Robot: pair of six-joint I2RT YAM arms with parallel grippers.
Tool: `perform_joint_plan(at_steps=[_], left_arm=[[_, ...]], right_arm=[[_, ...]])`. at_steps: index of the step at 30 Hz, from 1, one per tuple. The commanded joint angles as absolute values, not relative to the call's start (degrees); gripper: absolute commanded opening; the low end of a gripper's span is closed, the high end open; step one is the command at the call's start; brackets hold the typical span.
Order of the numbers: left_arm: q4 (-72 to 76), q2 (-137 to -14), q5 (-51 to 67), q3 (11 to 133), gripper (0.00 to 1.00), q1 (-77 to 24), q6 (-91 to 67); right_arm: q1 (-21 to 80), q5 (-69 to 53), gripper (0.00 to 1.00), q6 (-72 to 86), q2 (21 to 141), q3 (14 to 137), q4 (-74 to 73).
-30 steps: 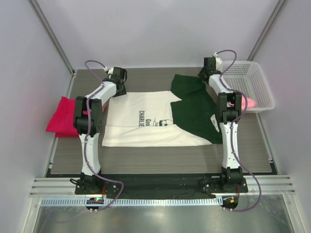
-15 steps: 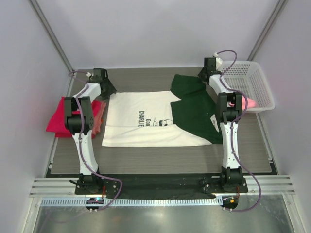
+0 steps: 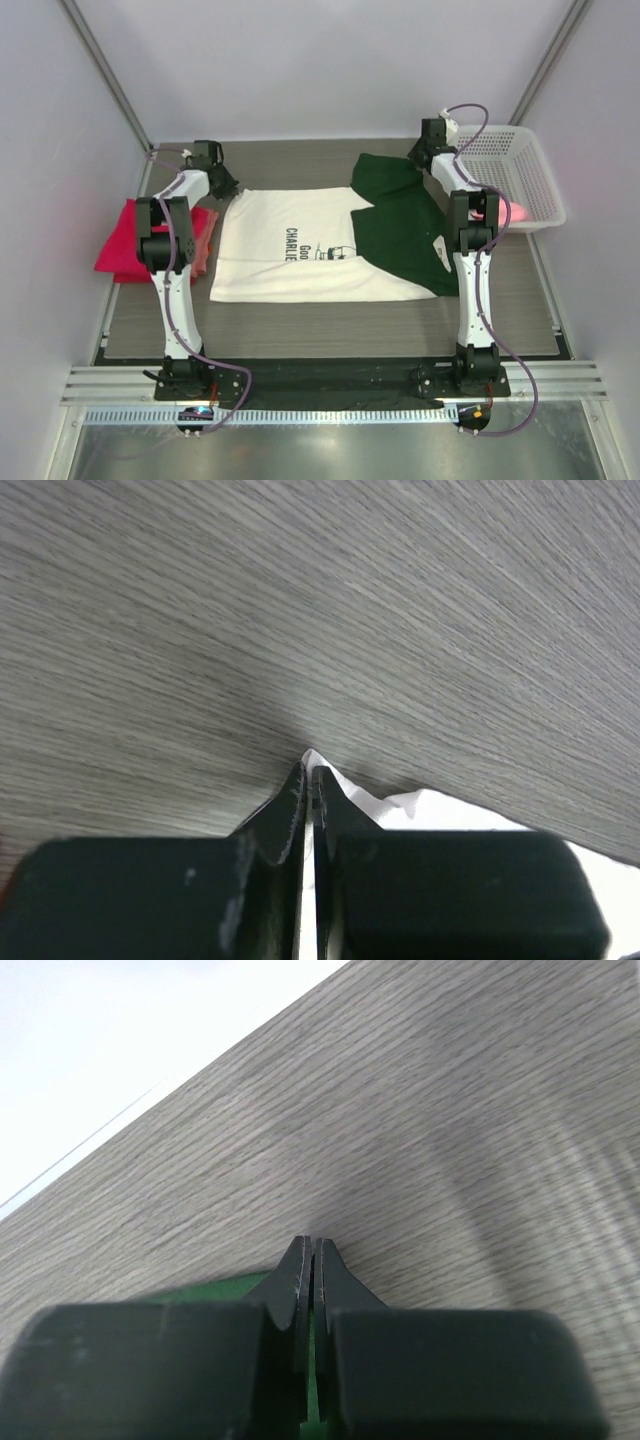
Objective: Fold and stack the t-shirts
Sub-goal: Fold the tshirt
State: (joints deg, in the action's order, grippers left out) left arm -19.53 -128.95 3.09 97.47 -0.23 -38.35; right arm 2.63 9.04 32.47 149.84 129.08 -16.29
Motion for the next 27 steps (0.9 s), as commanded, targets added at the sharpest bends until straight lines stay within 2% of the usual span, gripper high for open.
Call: perform_joint_plan(at_steps=[1,7,19,27], left_arm=[[-20.7,-129.5,2.2,100.1,0.0,-0.3,-36.8],[-21.3,-127.4,-2.5,100.0,0.0,-0.3,-34.3],[-12.4,-122.2,-2.4,92.9,0.0,-0.3,-33.8],[-5.4,-117.0,-2.2,86.2,0.0,-0.3,-34.1]], right_arm=[[2.3,6.9,0.01,31.6,143.4,128.5,-17.9],[2.4,5.0,0.01,30.8,138.2,124.8,-17.8],[2.5,0.7,0.01,28.6,131.2,120.2,-17.1],[2.5,-6.3,0.01,26.5,124.9,116.9,-16.6]])
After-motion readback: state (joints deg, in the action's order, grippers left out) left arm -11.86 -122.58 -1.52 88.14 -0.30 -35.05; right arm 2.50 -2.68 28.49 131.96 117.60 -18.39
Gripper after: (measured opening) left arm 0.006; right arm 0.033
